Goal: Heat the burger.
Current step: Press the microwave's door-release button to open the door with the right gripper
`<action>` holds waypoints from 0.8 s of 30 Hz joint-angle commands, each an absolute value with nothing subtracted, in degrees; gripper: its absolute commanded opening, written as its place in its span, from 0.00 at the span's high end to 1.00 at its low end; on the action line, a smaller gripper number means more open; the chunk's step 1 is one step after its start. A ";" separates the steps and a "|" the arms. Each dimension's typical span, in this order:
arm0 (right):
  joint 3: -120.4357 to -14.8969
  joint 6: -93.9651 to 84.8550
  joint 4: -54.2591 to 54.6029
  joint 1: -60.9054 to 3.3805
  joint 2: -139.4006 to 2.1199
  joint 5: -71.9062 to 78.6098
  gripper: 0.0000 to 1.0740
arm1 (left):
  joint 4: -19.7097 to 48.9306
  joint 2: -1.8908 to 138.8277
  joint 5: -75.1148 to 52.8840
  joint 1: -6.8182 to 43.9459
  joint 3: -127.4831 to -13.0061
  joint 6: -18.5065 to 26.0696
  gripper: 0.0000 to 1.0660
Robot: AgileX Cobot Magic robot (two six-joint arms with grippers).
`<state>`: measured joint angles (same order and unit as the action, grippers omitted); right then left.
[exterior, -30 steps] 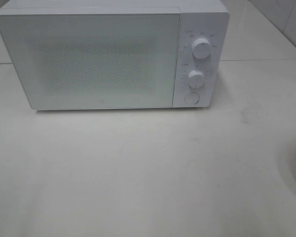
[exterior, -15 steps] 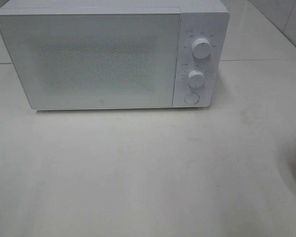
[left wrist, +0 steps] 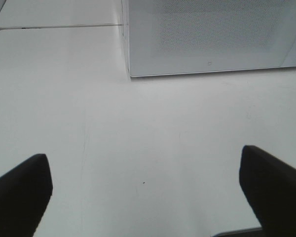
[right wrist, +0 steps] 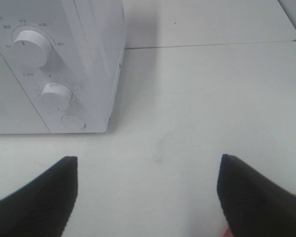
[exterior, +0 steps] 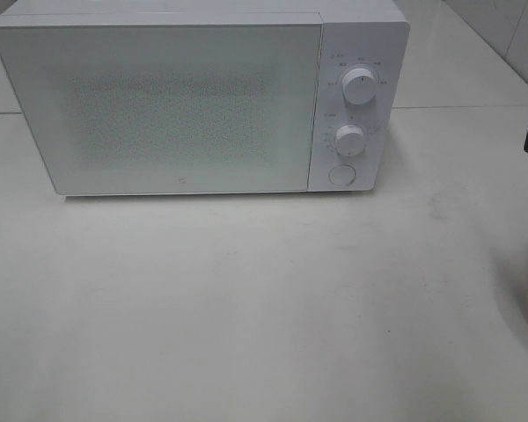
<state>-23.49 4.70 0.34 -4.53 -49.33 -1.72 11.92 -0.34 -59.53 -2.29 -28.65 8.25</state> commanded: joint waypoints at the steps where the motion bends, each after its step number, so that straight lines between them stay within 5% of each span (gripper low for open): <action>1: -23.38 4.93 0.52 -4.24 -52.83 5.10 0.30 | 12.09 -1.72 -58.96 -2.35 -28.48 8.14 0.08; 24: -23.38 4.98 0.63 -4.24 -76.15 33.58 0.30 | 12.09 -1.72 -58.96 -2.35 -28.48 8.14 0.08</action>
